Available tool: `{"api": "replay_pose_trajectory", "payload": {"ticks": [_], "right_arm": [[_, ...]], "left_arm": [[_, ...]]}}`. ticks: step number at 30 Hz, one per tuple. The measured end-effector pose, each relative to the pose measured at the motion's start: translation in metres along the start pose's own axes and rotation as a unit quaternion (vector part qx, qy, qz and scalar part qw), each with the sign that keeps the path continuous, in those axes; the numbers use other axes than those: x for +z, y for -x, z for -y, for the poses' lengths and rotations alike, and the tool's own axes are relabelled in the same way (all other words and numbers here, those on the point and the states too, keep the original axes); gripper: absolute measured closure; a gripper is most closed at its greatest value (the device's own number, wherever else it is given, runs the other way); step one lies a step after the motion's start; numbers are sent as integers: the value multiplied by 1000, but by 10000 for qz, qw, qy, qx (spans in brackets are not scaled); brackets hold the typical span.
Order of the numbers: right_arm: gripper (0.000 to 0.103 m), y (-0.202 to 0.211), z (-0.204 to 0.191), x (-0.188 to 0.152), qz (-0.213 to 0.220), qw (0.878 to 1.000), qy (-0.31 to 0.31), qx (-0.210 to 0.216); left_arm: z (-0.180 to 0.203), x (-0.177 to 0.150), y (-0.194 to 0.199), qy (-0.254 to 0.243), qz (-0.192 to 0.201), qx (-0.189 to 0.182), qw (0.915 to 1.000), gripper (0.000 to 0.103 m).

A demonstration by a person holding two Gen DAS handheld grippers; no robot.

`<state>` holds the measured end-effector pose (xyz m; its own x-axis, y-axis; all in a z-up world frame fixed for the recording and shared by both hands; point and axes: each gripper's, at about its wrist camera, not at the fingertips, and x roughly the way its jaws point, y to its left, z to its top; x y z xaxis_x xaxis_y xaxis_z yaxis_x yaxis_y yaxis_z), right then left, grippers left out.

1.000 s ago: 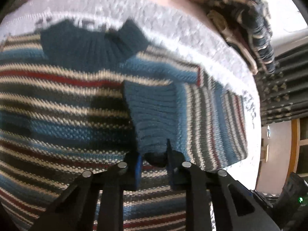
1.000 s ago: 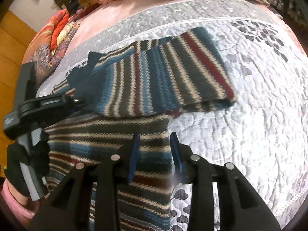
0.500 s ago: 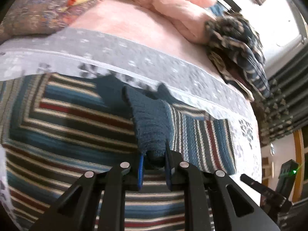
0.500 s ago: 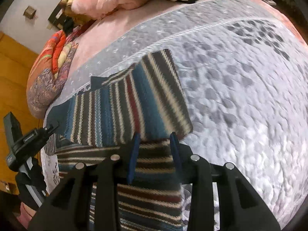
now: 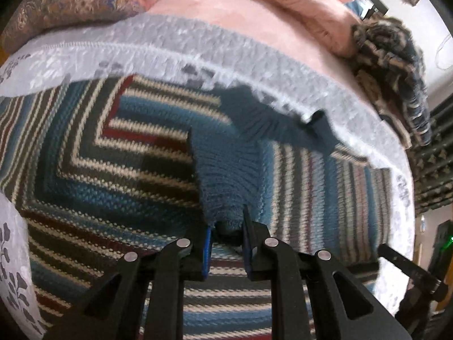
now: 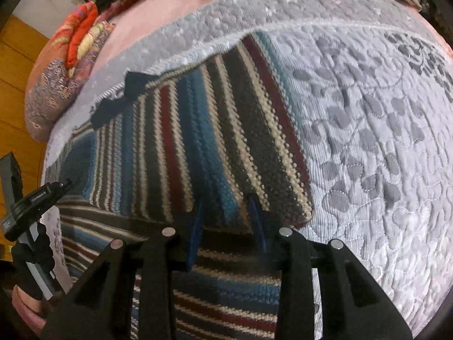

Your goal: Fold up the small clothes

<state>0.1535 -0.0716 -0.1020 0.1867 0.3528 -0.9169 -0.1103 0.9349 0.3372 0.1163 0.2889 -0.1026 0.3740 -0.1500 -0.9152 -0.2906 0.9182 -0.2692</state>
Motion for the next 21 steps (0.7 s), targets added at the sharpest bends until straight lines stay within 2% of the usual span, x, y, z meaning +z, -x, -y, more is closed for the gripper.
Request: {"api": "replay_pose_trajectory", "payload": {"ticks": [4, 8, 9, 11, 14, 15, 18, 21], "right_arm": [[71, -10, -3, -2, -22, 9998, 91, -181], [71, -14, -19, -2, -62, 9970, 382, -664], [71, -12, -25, -2, -78, 9956, 463, -812], [68, -7, -33, -3, -46, 9941, 539, -944], [67, 5, -51, -4, 86, 9919, 692, -1058], [67, 8, -57, -5, 149, 9910, 757, -1097], [67, 13, -69, -3, 231, 9902, 828, -1101], [67, 12, -74, -3, 210, 9904, 846, -1074]], "left_arm": [[-6, -1, -15, -70, -108, 126, 9998, 81], [-4, 1, -12, -182, -106, 184, 9996, 78], [-3, 2, -7, -196, -62, 255, 9995, 73], [-1, 3, 4, -239, 79, 408, 9988, 69], [9, 3, 30, -444, 529, 819, 9942, 67], [15, 2, 40, -546, 705, 849, 9924, 63], [36, -5, 55, -903, 931, 814, 9882, 58], [52, -11, 50, -1116, 738, 571, 9894, 57]]}}
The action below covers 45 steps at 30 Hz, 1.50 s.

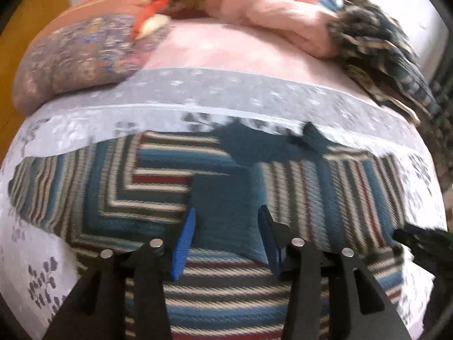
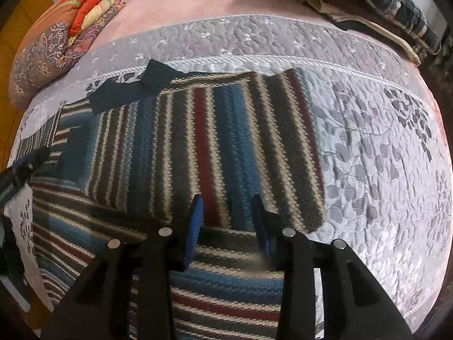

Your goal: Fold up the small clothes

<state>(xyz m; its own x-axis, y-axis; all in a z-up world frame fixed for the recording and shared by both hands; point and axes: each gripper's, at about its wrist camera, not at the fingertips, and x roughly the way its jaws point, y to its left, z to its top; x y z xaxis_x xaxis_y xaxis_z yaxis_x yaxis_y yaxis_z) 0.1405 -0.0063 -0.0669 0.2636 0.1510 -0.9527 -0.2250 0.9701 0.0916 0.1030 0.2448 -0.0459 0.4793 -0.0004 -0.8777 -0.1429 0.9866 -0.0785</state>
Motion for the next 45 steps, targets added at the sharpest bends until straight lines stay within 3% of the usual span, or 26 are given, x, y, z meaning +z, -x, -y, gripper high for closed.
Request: {"api": "replay_pose_trajectory", "payload": {"ticks": [6, 12, 37, 42, 45], "right_arm": [[67, -14, -12, 1, -114, 9999, 0, -6], [67, -29, -19, -4, -198, 9997, 70, -114], [63, -59, -23, -1, -66, 9995, 176, -256], [62, -42, -21, 3, -49, 9998, 15, -181], [58, -28, -33, 3, 98, 9990, 136, -409]], "left_arm": [[14, -16, -31, -101, -349, -28, 9993, 57], [2, -29, -56, 47, -632, 55, 9980, 57], [6, -38, -71, -103, -543, 141, 9984, 52], [-1, -34, -62, 20, -586, -54, 9983, 53], [-14, -33, -48, 109, -485, -13, 9988, 53]]}}
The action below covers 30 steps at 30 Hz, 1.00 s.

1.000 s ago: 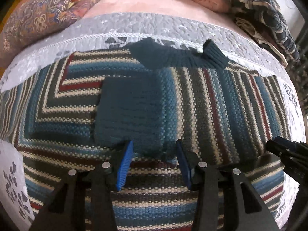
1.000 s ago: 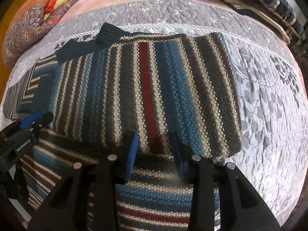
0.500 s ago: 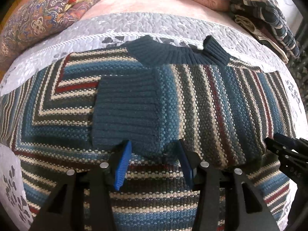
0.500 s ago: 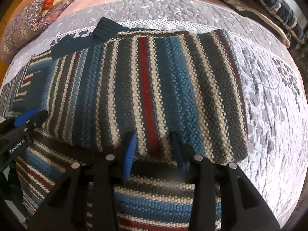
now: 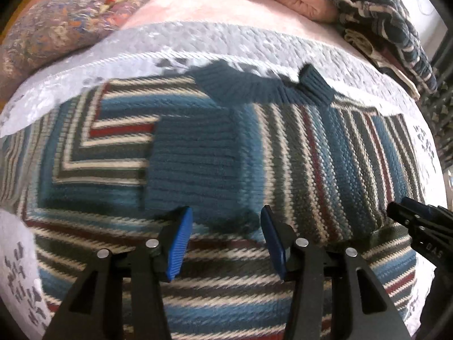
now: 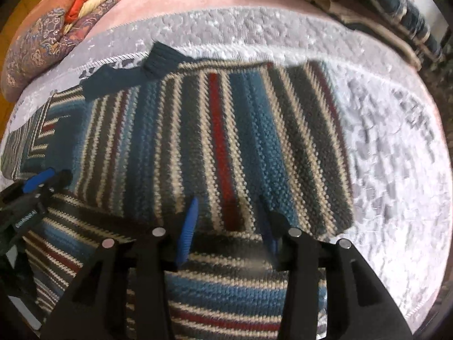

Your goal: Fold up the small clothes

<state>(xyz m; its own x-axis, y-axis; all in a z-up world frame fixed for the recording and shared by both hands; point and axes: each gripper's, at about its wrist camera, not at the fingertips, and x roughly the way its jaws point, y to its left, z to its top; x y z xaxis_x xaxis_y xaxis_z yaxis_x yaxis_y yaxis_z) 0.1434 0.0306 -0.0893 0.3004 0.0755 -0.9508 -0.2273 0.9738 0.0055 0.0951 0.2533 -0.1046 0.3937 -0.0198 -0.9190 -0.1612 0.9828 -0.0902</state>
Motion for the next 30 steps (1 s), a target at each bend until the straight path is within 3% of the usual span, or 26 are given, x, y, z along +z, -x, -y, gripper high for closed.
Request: {"api": "replay_pose_trajectory", "payload": {"ticks": [2, 7, 13, 21, 25, 30], "right_arm": [[54, 11, -13, 1, 142, 9997, 149, -108], [54, 26, -53, 2, 290, 9988, 378, 114], [54, 29, -104, 3, 285, 9971, 597, 367], [53, 31, -160, 5, 283, 9941, 909, 513], [53, 25, -182, 6, 244, 9931, 1011, 542], [53, 14, -201, 7, 138, 9929, 1046, 546]], "left_arm": [[-13, -2, 8, 102, 43, 13, 9999, 52], [-65, -11, 28, 392, 58, 266, 9989, 47], [-150, -20, 49, 869, 10, 684, 9939, 38], [-277, -41, 56, 1950, -53, 1027, 9754, 34], [-324, -46, 54, 2338, 15, 1143, 9655, 34], [-369, -43, 49, 2573, 56, 1153, 9594, 34]]}}
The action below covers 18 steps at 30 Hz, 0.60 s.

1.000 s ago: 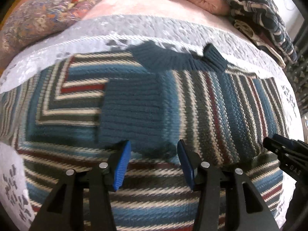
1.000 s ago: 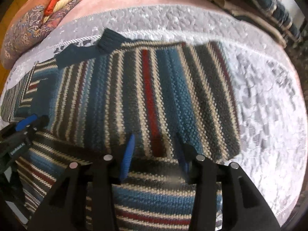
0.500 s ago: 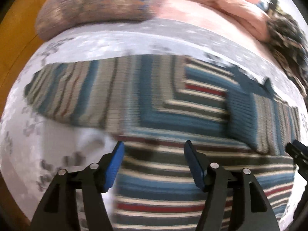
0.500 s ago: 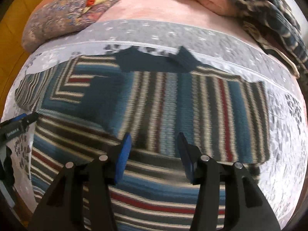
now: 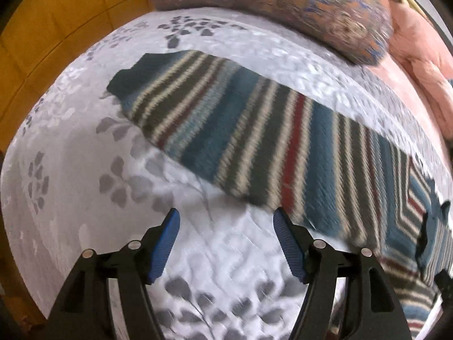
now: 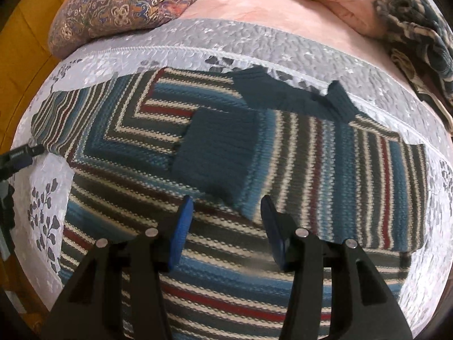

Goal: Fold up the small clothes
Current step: 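Grasp the cuff of the other striped sleeve with the left tool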

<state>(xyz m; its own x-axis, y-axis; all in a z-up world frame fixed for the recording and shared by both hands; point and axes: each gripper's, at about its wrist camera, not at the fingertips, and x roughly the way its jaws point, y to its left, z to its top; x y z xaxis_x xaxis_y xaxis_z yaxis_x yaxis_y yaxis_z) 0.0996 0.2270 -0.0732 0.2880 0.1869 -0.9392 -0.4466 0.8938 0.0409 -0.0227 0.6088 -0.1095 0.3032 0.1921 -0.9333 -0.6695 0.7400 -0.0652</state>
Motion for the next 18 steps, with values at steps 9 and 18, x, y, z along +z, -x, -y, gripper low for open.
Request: {"api": "replay_pose_trajectory", "payload": {"ticks": [9, 18], "right_arm": [[53, -14, -15, 1, -78, 9999, -66, 45], [53, -25, -14, 1, -156, 9998, -117, 41]], "left_arm": [[-38, 29, -23, 584, -86, -203, 9980, 32], [-68, 54, -45, 1312, 130, -580, 9896, 31]]}}
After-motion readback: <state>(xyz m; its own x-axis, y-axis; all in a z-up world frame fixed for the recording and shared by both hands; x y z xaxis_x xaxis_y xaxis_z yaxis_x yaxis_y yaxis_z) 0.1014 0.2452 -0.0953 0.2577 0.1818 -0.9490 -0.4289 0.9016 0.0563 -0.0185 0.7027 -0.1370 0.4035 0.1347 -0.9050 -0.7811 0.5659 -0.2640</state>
